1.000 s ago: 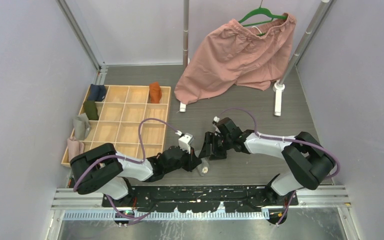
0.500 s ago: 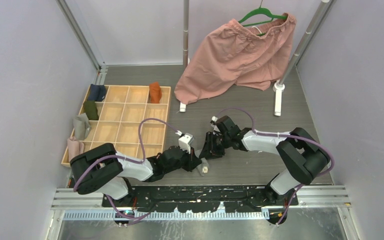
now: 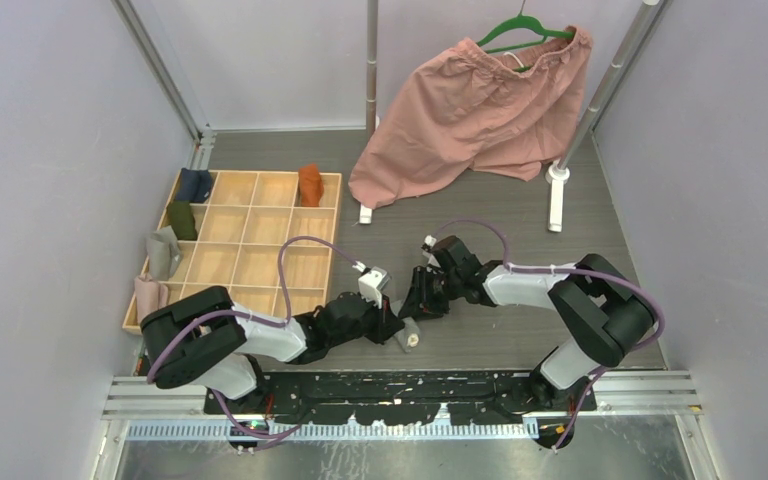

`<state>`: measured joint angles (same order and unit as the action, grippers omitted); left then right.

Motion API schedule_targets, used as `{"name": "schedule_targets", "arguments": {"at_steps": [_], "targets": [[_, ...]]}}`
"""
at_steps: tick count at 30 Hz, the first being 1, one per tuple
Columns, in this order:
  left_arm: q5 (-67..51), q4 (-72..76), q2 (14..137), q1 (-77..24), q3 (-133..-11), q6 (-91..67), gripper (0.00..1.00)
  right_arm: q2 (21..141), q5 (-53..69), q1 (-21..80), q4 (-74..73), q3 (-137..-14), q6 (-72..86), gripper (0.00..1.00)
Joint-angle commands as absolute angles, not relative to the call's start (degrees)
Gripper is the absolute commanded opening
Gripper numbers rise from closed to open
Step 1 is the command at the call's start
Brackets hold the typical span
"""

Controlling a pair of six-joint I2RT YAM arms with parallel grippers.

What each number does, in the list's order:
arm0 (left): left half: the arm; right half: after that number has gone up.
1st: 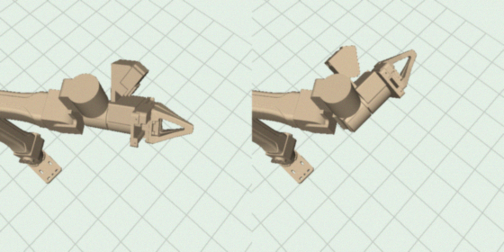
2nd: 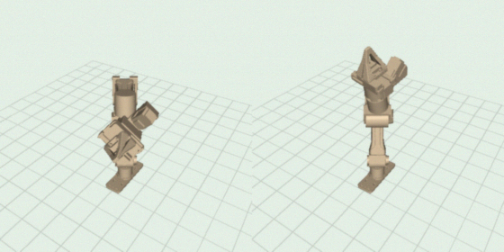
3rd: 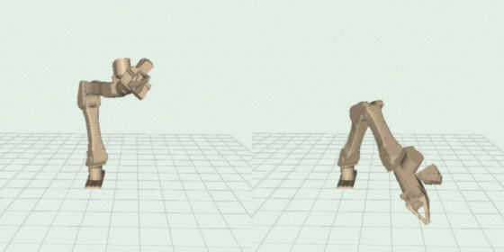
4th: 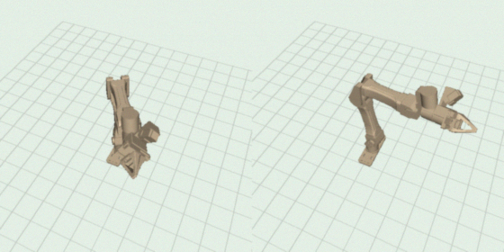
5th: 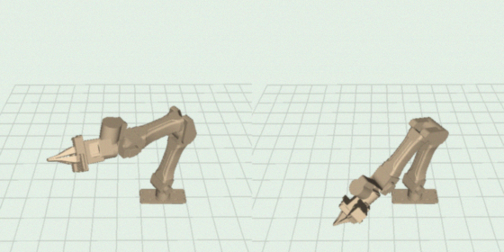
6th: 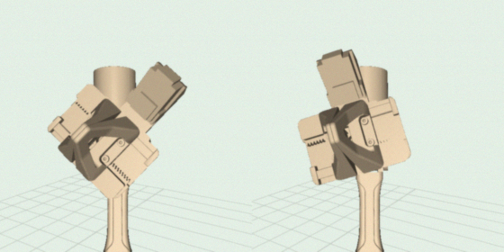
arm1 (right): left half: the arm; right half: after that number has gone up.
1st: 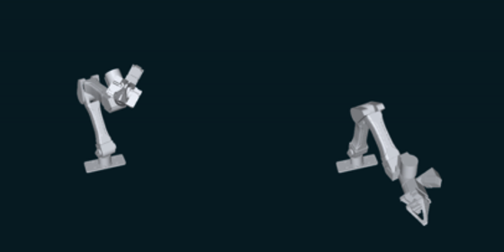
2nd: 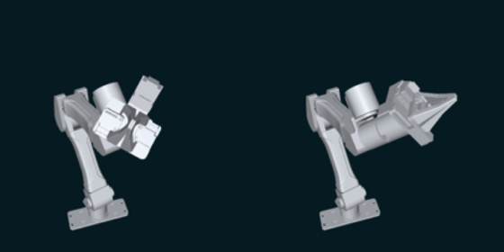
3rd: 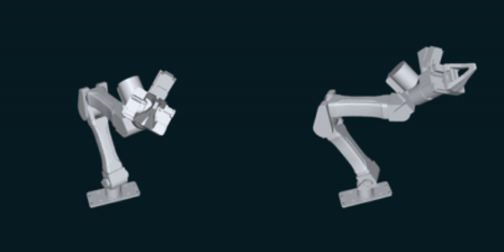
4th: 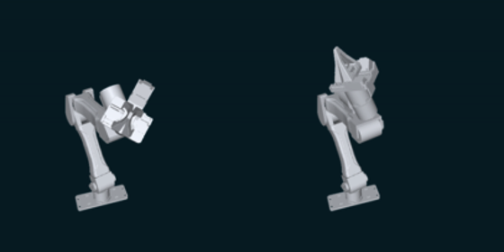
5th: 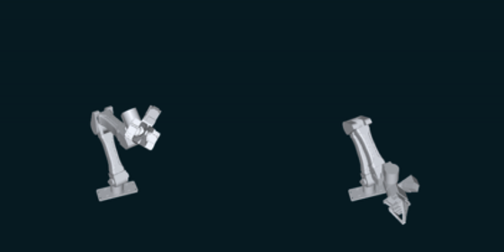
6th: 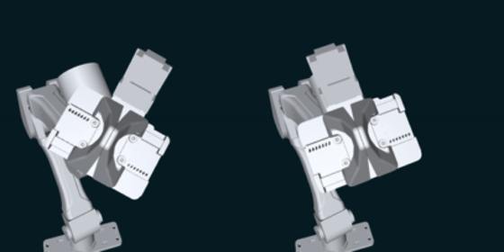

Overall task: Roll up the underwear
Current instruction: Pick up the underwear from the center of the board.

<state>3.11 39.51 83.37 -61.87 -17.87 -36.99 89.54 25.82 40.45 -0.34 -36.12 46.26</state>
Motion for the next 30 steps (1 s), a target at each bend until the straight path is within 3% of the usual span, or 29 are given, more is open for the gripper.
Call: {"name": "schedule_targets", "arguments": {"at_steps": [1,8,14,20,26,30], "targets": [[2.99,37.95,84.73,-62.05,-17.85,-35.6,0.01,93.73,25.12,41.22,-1.22,-33.04,45.87,0.32],[5.03,34.3,79.8,-62.03,-18.06,-35.92,0.01,91.66,22.67,41.22,1.71,-30.37,46.75,0.01],[13.42,11.27,64.7,-61.97,-24.96,-36.5,0.05,83.05,15.66,41.26,6.42,-27.07,47.88,0.01],[21.04,-15.24,54.02,-58.75,-31.28,-40.76,0.35,73.92,6.52,41.23,9.58,-23.69,48.56,0.01],[27.96,-35.25,49.16,-57.27,-35.38,-47.09,0.51,66.14,0.35,41.22,9.14,-22.57,48.61,0.01],[28.16,-38.15,48.43,-56.36,-34.8,-49.04,0.58,64.35,0.22,41.26,7.75,-23.19,47.93,0.01]]}}
